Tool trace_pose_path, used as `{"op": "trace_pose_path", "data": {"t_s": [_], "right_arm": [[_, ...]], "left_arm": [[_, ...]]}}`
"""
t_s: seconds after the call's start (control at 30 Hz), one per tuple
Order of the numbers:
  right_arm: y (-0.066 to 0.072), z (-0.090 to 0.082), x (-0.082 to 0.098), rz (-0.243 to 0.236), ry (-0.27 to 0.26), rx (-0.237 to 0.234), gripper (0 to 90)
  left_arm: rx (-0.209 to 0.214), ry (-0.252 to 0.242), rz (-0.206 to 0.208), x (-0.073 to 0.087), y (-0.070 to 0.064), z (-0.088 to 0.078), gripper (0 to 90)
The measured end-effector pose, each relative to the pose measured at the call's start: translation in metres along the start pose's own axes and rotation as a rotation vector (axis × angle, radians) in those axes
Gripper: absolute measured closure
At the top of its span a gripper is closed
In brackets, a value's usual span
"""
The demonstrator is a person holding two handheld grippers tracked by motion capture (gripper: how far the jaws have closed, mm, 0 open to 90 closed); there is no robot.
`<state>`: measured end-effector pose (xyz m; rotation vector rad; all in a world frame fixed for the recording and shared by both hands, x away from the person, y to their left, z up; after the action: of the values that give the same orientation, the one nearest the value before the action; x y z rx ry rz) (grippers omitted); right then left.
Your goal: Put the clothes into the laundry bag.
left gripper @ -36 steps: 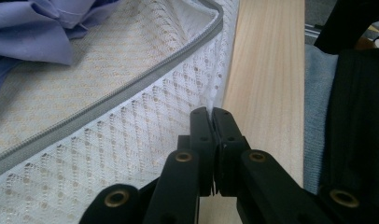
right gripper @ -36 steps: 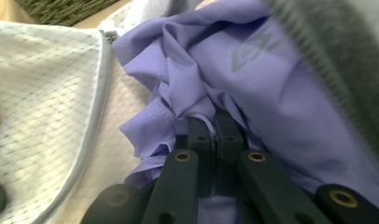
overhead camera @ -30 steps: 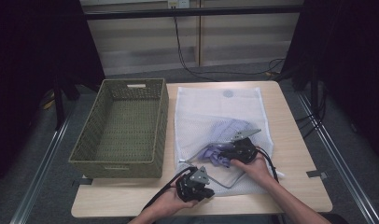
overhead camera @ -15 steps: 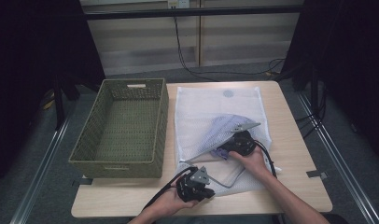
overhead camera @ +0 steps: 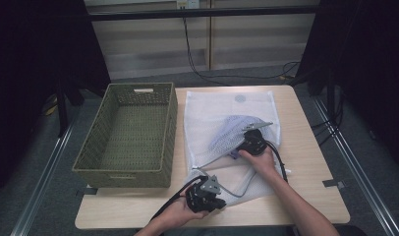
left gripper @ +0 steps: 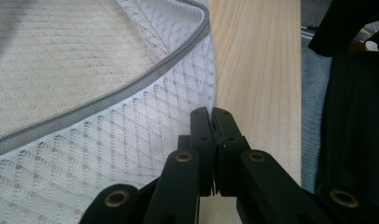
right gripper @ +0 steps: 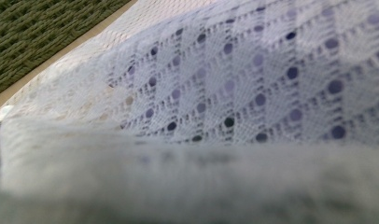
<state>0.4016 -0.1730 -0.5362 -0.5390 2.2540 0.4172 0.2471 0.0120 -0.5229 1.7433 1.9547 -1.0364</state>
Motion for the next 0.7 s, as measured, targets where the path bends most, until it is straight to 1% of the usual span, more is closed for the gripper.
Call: {"op": "trace_pose_path", "data": {"t_s": [0.2,0.23,0.27,0.3,0.4,0.43,0.47,0.5,0.6,0.63,0.67,0.7], "right_arm": [[-0.004,0.004,-0.005,0.003,-0.002,0.021,87.8],[-0.005,0.005,-0.006,0.003,0.0,0.026,87.7],[-0.006,0.006,-0.007,0.005,0.0,0.029,87.7],[-0.007,0.006,-0.008,0.005,-0.002,0.034,87.7],[-0.009,0.008,-0.009,0.025,0.0,0.03,87.3],[-0.01,0.009,-0.01,0.034,-0.001,0.026,87.3],[-0.011,0.009,-0.01,0.035,0.0,0.028,87.3],[-0.011,0.01,-0.011,0.037,0.002,0.033,87.3],[-0.012,0.011,-0.014,0.028,0.002,0.047,87.2],[-0.012,0.011,-0.015,0.029,0.0,0.053,87.2],[-0.013,0.012,-0.017,0.037,-0.006,0.057,87.3],[-0.014,0.013,-0.018,0.04,-0.006,0.059,87.3]], "left_arm": [[0.003,-0.005,-0.001,0.0,0.0,0.0,88.4],[0.0,0.003,0.001,0.0,0.0,0.0,88.4],[-0.002,0.001,0.003,0.0,0.0,0.0,88.4],[0.003,0.007,0.006,0.0,0.0,0.0,88.4],[0.009,0.012,0.005,0.0,-0.001,-0.001,88.4],[0.002,0.004,0.004,0.0,-0.001,0.0,88.4],[0.005,0.007,0.006,0.0,0.0,0.0,88.4],[0.002,0.0,0.006,0.0,0.0,0.0,88.4],[0.0,0.003,0.006,0.0,0.0,0.0,88.4],[0.002,-0.002,0.005,0.0,0.0,0.0,88.4],[0.005,0.007,0.006,0.0,0.0,0.0,88.4],[0.002,-0.001,0.007,0.0,0.0,0.0,88.3]]}}
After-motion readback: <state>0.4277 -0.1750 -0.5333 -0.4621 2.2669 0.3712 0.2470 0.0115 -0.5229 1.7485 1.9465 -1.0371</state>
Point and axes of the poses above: each handheld gripper's, and its own axes: z roughly forward along the jaws, x roughly out of its underside, y roughly to its left, the point moved 4 cm from there along z, roughly forward along the jaws, and after that the axes turned 12 degrees about x, right-handed, at the moved point
